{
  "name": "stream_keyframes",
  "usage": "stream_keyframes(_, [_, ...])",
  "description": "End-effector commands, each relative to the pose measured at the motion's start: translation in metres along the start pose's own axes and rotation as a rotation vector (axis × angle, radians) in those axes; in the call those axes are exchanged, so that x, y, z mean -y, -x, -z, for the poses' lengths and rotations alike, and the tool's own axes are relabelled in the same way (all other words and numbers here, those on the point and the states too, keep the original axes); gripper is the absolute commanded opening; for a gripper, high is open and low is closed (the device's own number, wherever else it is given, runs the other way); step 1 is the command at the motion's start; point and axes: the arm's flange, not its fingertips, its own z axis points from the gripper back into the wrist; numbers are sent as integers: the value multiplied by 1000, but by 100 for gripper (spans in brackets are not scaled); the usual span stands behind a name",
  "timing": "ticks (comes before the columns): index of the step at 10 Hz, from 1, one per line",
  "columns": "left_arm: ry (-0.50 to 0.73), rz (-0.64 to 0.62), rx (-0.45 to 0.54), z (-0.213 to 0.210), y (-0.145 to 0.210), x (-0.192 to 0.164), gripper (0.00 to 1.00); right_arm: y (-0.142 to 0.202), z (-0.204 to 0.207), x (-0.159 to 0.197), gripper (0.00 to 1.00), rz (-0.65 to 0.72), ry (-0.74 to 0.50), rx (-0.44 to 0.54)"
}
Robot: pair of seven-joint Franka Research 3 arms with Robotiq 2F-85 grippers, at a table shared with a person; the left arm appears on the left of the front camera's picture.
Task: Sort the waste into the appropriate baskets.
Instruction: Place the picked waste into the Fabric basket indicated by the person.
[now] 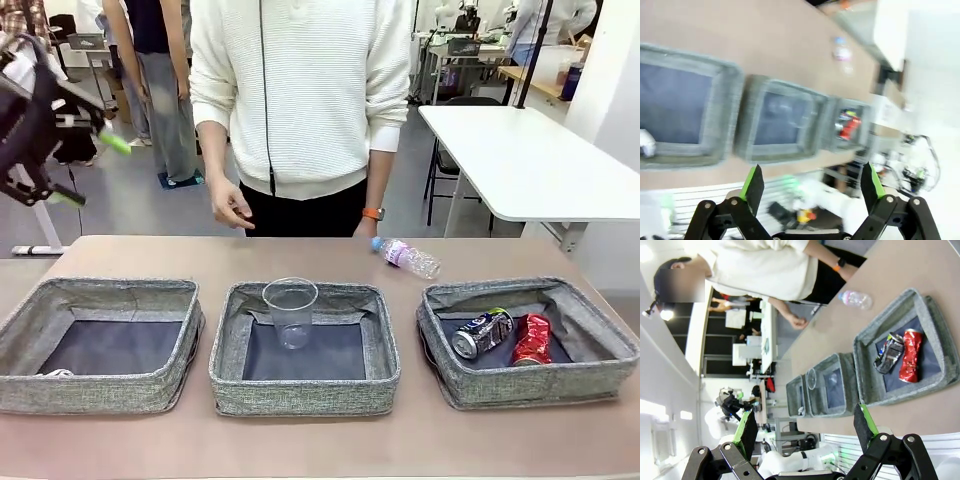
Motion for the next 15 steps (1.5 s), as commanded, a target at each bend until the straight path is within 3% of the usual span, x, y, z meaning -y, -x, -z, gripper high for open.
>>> stream_keyframes(1, [479,-108,-150,11,-5,-55,100,-1,-2,0,100,-21,-12,4])
stream_keyframes(4, [446,-33,-28,-24,0,-96,100,-1,-2,0,100,-21,-12,4])
stream_keyframes(5, [440,-21,53,-49,4,-104,100,-1,-2,0,100,-21,-12,4])
stream_keyframes(6, [445,17,224,-109,19,-122,100,-1,-2,0,100,-21,-12,4])
stream_keyframes(8, [411,-47,375,-167,46,-152,100,-1,-2,0,100,-21,-12,4])
stream_keyframes(9, [460,-15,220,-123,5,-121,100,-1,-2,0,100,-21,-12,4])
stream_keyframes(15, [460,-15,220,-123,5,-121,100,-1,-2,0,100,-21,-12,4])
